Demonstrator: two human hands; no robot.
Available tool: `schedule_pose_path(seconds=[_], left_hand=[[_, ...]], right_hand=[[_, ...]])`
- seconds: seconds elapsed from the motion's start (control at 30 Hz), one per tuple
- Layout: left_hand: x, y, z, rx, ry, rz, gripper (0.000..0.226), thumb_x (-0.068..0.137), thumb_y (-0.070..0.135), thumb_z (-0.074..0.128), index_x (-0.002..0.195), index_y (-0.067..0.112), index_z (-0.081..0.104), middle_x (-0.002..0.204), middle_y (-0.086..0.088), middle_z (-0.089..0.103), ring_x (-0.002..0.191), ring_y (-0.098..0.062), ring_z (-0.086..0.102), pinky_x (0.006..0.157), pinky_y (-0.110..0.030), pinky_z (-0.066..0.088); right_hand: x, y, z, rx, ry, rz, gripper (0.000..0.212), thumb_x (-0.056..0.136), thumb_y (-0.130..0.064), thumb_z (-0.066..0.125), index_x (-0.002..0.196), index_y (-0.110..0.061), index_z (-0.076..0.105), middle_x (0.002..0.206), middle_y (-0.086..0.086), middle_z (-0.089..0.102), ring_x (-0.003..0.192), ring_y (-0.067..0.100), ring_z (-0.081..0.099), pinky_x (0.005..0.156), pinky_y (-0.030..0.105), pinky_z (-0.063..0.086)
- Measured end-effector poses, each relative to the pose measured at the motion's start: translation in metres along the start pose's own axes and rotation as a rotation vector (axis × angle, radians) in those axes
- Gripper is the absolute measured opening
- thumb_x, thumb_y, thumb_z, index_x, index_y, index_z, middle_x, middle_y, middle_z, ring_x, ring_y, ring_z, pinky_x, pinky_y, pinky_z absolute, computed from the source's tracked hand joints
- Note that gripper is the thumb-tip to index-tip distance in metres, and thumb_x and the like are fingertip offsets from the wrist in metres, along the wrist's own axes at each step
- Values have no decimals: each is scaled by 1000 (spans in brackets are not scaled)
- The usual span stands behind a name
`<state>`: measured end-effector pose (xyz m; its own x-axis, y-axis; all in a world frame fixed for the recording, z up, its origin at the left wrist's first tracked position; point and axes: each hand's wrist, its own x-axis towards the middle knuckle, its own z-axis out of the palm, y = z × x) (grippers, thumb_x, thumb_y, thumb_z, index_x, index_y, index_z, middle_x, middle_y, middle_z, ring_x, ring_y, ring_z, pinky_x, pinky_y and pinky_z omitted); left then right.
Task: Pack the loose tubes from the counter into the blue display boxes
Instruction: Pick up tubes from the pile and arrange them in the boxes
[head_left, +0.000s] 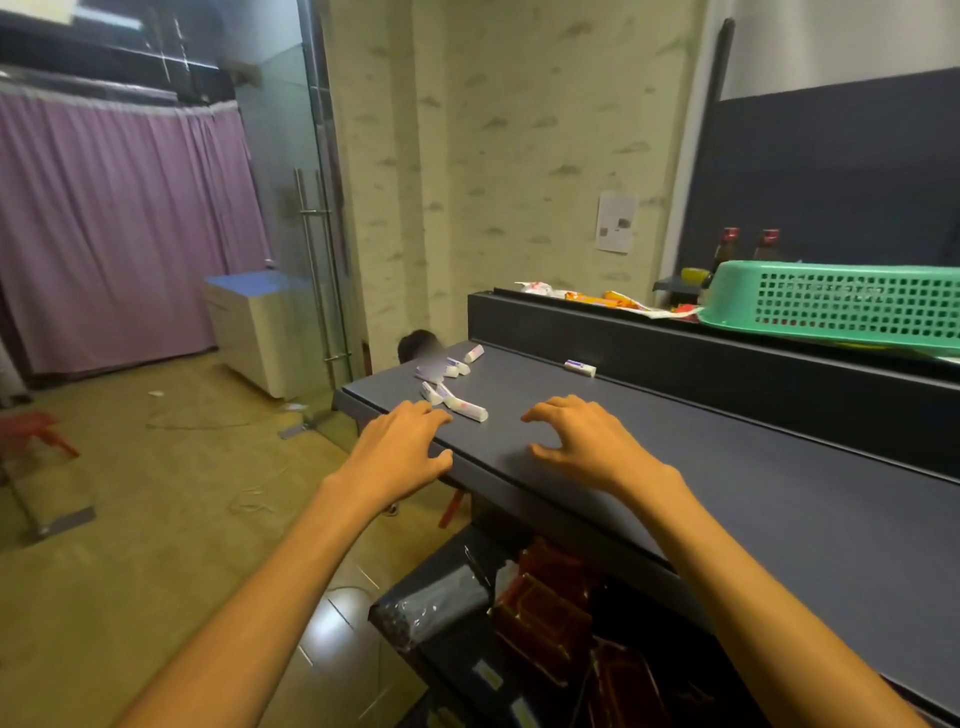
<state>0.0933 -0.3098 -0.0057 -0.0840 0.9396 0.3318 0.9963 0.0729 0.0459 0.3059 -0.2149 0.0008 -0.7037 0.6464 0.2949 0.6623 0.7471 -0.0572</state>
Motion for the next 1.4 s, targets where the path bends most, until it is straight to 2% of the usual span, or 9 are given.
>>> schedule_pose_path(seconds=[0.43, 0.7, 0.77, 0.93, 1.07, 1.27, 1.33, 1.4], left_hand=[[122, -110, 49, -187, -16, 252, 47, 90, 34, 60, 135, 24, 50, 137, 2, 52, 123, -15, 49, 96, -30, 44], [169, -116, 77, -305, -116, 380, 48, 89, 36, 63, 135, 25, 52, 138, 1, 51, 122, -16, 50, 99, -31, 43], [175, -113, 79, -297, -142, 413, 45, 89, 35, 64, 132, 24, 57, 133, 1, 57, 117, -15, 54, 96, -29, 45], [185, -104, 76, -252, -204, 448, 31, 92, 26, 62, 122, 29, 65, 117, 2, 67, 102, -16, 62, 90, -33, 53], [191, -95, 77, -257, -152, 433, 24, 91, 29, 63, 114, 27, 67, 114, 3, 66, 100, -17, 62, 87, -31, 51], [190, -96, 80, -469, -16, 405, 14, 89, 21, 65, 102, 24, 60, 102, 4, 61, 93, -13, 60, 83, -30, 51], [194, -98, 81, -555, 1, 408, 21, 86, 14, 69, 102, 24, 61, 101, 4, 62, 85, -7, 59, 83, -28, 54], [199, -99, 80, -608, 9, 419, 29, 82, 7, 72, 105, 24, 65, 102, 3, 63, 79, -6, 59, 83, -21, 53]], right_hand=[[103, -20, 51, 16, 1, 275, 43, 94, -39, 58, 134, -24, 52, 137, 0, 53, 124, 19, 48, 101, 36, 43], [121, -10, 57, 79, -23, 394, 40, 94, -44, 57, 129, -26, 56, 130, -5, 56, 115, 11, 51, 95, 28, 43], [123, -5, 60, 126, 10, 410, 37, 93, -44, 57, 127, -28, 58, 127, -7, 57, 110, 7, 52, 93, 26, 44], [125, 7, 62, 189, 65, 410, 32, 92, -44, 59, 121, -31, 61, 122, -10, 60, 102, 2, 53, 93, 32, 50], [121, 12, 62, 194, 59, 393, 32, 93, -42, 59, 122, -29, 61, 124, -9, 60, 104, 3, 53, 93, 29, 48], [119, 17, 61, 208, 61, 370, 32, 93, -41, 59, 123, -28, 60, 125, -9, 59, 105, 4, 52, 93, 29, 47], [120, 19, 60, 212, 59, 376, 32, 93, -40, 59, 123, -28, 61, 125, -8, 60, 105, 4, 53, 94, 29, 48], [122, 19, 59, 202, 54, 379, 32, 94, -39, 59, 123, -27, 60, 125, -8, 60, 106, 5, 53, 94, 29, 48]])
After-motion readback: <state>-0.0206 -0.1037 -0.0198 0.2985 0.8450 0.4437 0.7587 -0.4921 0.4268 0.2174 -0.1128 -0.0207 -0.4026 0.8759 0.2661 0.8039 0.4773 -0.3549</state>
